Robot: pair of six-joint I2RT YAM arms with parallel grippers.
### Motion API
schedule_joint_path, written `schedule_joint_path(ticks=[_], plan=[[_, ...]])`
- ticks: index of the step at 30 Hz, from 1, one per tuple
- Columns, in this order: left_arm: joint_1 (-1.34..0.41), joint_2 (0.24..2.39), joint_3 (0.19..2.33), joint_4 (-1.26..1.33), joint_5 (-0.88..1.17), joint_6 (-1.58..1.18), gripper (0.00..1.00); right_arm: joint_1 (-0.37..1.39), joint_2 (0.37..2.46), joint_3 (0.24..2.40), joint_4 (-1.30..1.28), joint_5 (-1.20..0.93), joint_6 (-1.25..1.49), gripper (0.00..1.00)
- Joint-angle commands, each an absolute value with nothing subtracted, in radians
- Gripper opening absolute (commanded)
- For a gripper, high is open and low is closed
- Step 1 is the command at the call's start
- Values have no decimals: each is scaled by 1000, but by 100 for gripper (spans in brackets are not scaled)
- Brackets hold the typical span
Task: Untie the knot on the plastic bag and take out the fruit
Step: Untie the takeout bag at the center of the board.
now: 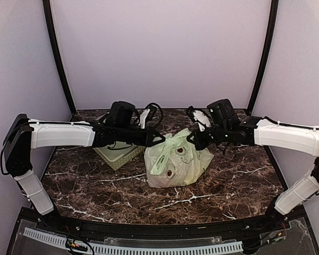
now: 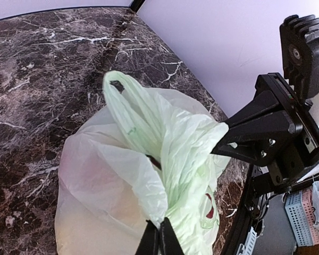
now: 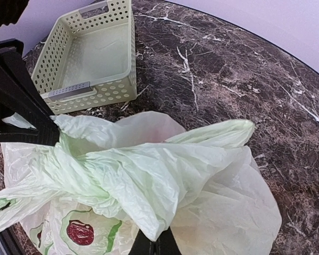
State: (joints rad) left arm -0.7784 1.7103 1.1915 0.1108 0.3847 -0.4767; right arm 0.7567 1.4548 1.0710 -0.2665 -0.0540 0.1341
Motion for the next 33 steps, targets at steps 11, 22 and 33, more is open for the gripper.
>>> schedule_joint_path(ticks=[11,22,33], plan=[[-742,1689,1049,211,390,-554,1,690,1447,985,-231,-113,196,0],[-742,1691,1072,215,430,-538,1,685,1366,1087,-265,-256,174,55],[-742,1684,1075,211,437,-527,1,621,1520,1231,-362,-404,158,70]])
